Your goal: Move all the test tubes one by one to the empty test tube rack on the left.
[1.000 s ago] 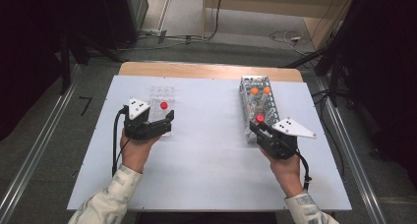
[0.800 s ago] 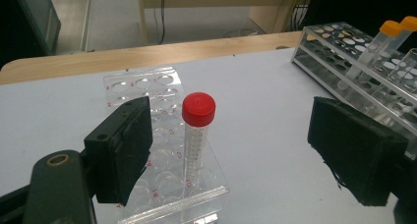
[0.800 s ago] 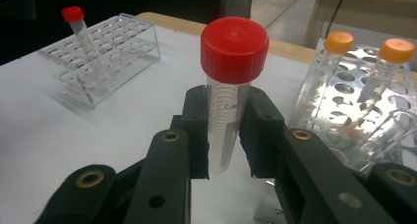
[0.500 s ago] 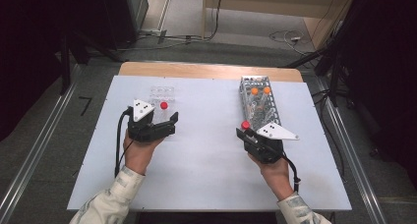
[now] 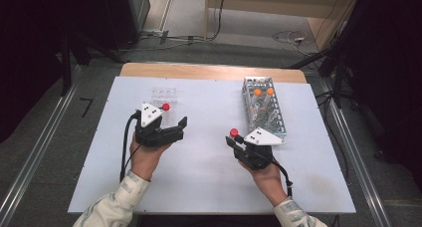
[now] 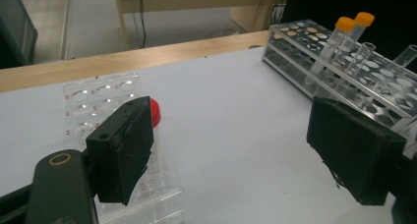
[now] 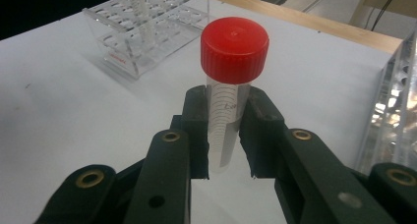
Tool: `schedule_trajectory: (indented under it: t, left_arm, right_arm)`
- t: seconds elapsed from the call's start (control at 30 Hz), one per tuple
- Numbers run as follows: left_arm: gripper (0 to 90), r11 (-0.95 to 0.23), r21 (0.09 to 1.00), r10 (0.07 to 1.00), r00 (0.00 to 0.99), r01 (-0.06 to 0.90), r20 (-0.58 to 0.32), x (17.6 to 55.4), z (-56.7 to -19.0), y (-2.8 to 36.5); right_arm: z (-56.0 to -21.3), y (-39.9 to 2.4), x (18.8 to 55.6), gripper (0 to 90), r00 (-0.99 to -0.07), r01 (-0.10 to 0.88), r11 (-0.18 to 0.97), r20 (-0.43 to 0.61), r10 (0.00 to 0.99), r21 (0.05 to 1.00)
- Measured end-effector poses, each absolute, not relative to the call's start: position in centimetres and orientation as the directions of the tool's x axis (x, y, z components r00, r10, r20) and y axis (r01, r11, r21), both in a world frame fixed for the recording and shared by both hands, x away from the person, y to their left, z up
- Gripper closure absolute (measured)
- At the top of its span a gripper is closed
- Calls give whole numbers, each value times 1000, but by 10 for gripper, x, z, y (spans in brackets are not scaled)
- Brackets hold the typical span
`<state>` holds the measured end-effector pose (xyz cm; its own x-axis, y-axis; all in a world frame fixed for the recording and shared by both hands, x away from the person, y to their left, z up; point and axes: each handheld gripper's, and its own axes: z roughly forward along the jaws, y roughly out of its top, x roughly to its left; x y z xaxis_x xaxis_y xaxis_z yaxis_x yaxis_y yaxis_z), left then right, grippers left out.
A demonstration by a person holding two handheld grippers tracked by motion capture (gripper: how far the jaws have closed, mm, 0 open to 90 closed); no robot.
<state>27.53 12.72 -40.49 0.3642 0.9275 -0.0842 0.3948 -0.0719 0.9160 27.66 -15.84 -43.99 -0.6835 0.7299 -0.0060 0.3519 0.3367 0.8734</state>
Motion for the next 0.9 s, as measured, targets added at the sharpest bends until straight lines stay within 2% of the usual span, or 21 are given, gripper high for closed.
schedule_trajectory:
  t: [0.13,0.43,0.67,0.9]
  left_arm:
    - [197,-63,910,902,413,409,-123,272,-404,118]
    - [248,-118,907,833,538,404,-131,260,-403,90]
    - [343,-189,900,774,623,392,-109,252,-406,71]
    - [468,-228,895,761,643,384,-82,251,-411,65]
  right_arm:
    - [-441,-152,275,715,-693,350,343,-5,721,872]
    - [-443,-133,273,715,-728,348,360,7,686,865]
    - [-447,-117,271,715,-754,334,387,-3,657,859]
    - [-446,-108,268,715,-769,321,392,-4,639,862]
